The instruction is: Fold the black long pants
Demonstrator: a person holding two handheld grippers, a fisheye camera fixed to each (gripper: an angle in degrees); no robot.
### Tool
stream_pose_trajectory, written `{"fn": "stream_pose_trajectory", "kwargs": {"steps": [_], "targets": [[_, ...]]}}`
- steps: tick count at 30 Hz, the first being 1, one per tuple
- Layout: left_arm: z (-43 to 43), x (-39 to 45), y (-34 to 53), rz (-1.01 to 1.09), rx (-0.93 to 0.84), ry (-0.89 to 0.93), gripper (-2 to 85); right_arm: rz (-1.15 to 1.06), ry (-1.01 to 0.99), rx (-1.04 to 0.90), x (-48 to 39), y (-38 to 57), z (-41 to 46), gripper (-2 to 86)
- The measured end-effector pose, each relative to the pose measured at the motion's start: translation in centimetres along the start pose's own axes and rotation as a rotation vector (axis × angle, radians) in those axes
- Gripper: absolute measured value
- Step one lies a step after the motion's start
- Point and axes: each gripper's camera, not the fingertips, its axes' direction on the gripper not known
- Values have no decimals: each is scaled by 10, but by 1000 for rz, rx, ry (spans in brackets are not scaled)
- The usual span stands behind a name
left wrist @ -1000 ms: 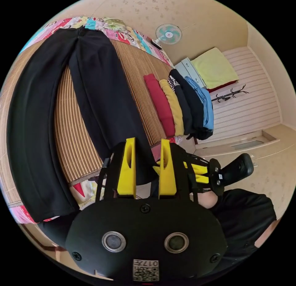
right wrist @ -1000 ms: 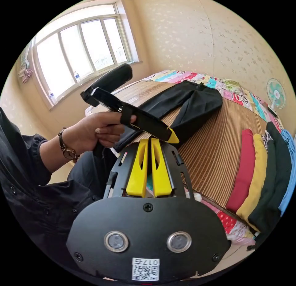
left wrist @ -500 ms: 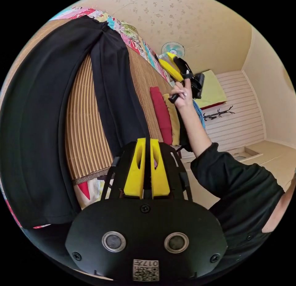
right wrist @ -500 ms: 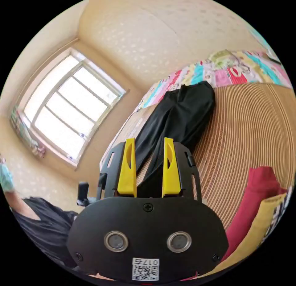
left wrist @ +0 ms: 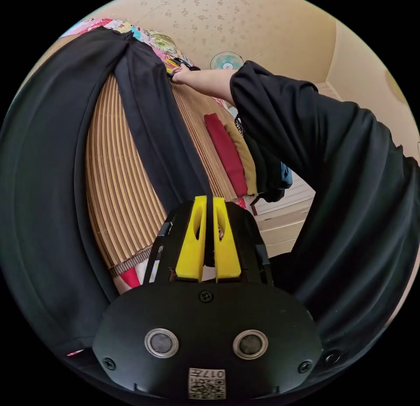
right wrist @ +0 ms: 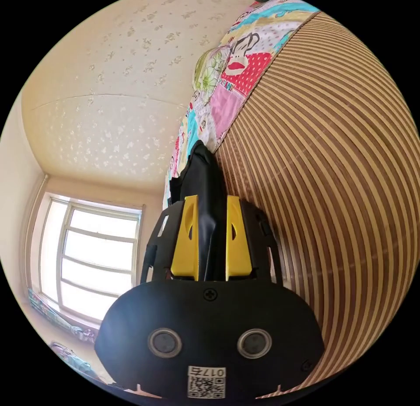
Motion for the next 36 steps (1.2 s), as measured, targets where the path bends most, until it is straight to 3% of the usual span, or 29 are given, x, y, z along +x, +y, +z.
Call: {"fn": "stream_pose_trajectory", "kwargs": {"steps": [3,7,13,15,17,22,27,32,36], "targets": [[-18,-3,11,1,44,-44,6,-38,99,-27,-10,-10,33,74],[-48,-23,29,-78,142,55,3,-102,211,-67,-30,-7,66,47],[-112,-17,51,-63,205,99,3,-576,627,6,-158,62,140,24],[-135,-14,61,-81,249,77,4,-751,853,97,-210,112,188,22],[-157,-13,72,-105,296,63,4,-845,917,146,-241,147,224,21],[-211,-19,104,-203,396,-35,3,-878,877,205,-287,216,305,25],[-238,-50,119,-351,418,-93,1,-907,853,138,-284,267,391,38],[-247,-64,119,-418,383,-161,2,-901,684,-19,-249,285,430,53],[-253,-70,126,-439,433,-124,3,-932,521,-60,-222,290,407,39]]}}
